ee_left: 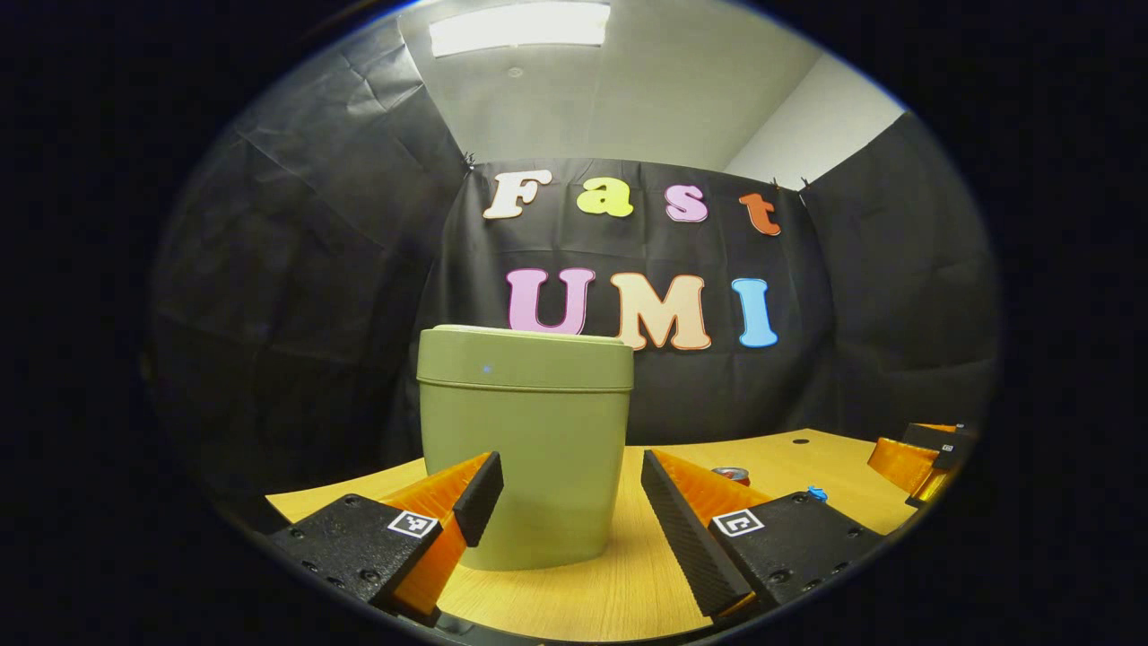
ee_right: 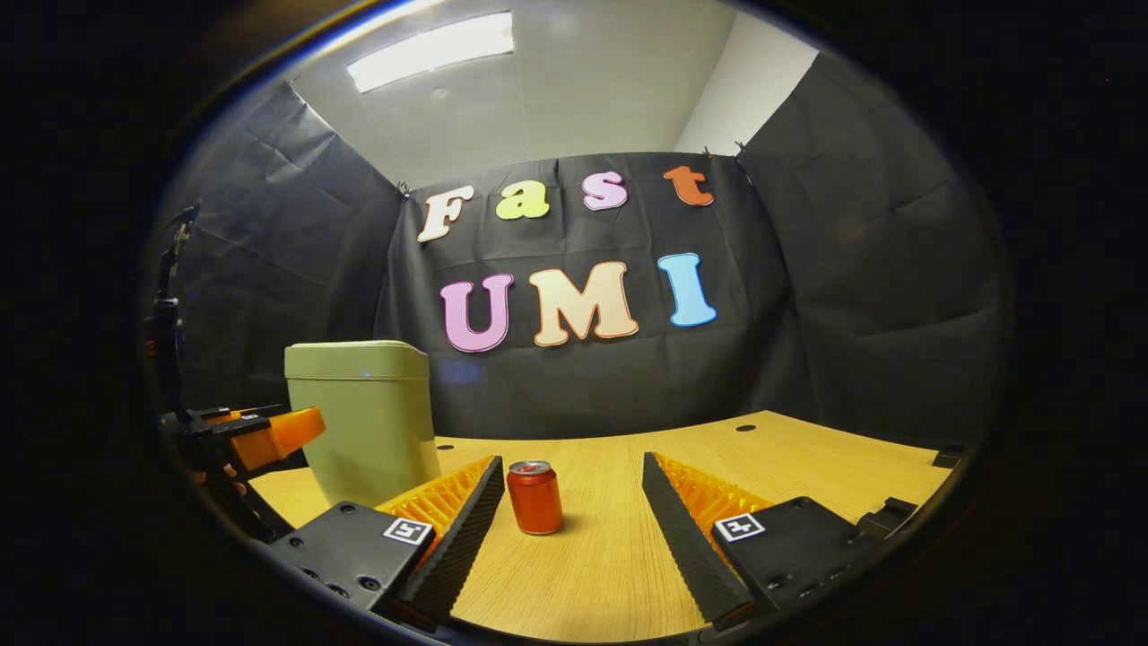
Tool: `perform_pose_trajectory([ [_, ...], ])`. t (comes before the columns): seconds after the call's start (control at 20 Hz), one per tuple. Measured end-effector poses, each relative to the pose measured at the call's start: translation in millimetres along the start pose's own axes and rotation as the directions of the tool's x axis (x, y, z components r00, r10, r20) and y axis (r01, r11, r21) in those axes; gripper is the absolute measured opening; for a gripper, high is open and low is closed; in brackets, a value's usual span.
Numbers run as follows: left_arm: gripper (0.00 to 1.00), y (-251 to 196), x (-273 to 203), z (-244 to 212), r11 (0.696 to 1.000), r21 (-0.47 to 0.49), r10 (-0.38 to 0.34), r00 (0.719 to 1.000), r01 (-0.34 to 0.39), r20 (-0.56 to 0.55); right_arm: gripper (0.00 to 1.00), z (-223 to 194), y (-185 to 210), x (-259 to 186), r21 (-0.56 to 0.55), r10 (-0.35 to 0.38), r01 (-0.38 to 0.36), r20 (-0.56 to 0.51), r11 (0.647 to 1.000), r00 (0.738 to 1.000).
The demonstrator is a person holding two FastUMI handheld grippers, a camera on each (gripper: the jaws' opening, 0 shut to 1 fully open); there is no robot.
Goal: Press the lid of the desktop garbage bin to open it, pick up the crumpled paper on the desktop and throw it into the bin, then pick up the pop can on the desktop and drop it into the bin, and finally close the garbage bin lid.
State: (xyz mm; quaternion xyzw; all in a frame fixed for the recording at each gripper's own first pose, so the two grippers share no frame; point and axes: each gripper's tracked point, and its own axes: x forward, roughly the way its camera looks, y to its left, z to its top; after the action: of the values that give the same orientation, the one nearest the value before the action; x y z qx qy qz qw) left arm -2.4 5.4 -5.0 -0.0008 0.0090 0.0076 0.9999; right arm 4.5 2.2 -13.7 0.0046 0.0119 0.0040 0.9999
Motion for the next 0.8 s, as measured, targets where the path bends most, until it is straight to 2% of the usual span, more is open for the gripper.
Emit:
perform_pose_trajectory([
  [0.15, 0.91, -5.2, 1.0, 0.9, 1.0, 0.012, -0.017, 1.0, 0.017, -0.001, 0.98, -2.9, 0.4, 3.8, 0.005, 0.004, -0.004, -0.007, 1.0, 1.0],
  [0.35, 0.72, -5.0, 3.3, 2.1, 1.0, 0.02, -0.012, 1.0, 0.013, -0.005, 0.98, -5.1, -0.3, 4.5, 0.0, 0.004, -0.004, -0.014, 1.0, 1.0],
  [0.4, 0.64, -5.7, 3.4, 1.8, 1.0, 0.023, -0.012, 1.0, 0.012, -0.006, 0.98, -6.5, -0.3, 6.0, -0.001, 0.004, -0.004, -0.015, 1.0, 1.0],
  [0.6, 0.4, -6.7, 5.7, 7.6, 0.999, 0.041, -0.014, 1.0, 0.014, 0.002, 0.98, -10.7, -3.8, 7.6, 0.001, 0.001, -0.001, -0.022, 1.0, 1.0],
  [0.75, 0.27, -7.1, 6.2, 15.4, 0.998, 0.061, -0.019, 1.0, 0.018, 0.016, 0.98, -14.1, -4.9, 10.3, 0.008, 0.001, -0.001, -0.032, 1.0, 0.999],
  [0.8, 0.18, -8.2, 7.8, 19.0, 0.998, 0.062, -0.022, 1.0, 0.021, 0.018, 0.98, -16.4, -5.4, 9.7, 0.011, 0.002, -0.002, -0.034, 1.0, 0.999],
])
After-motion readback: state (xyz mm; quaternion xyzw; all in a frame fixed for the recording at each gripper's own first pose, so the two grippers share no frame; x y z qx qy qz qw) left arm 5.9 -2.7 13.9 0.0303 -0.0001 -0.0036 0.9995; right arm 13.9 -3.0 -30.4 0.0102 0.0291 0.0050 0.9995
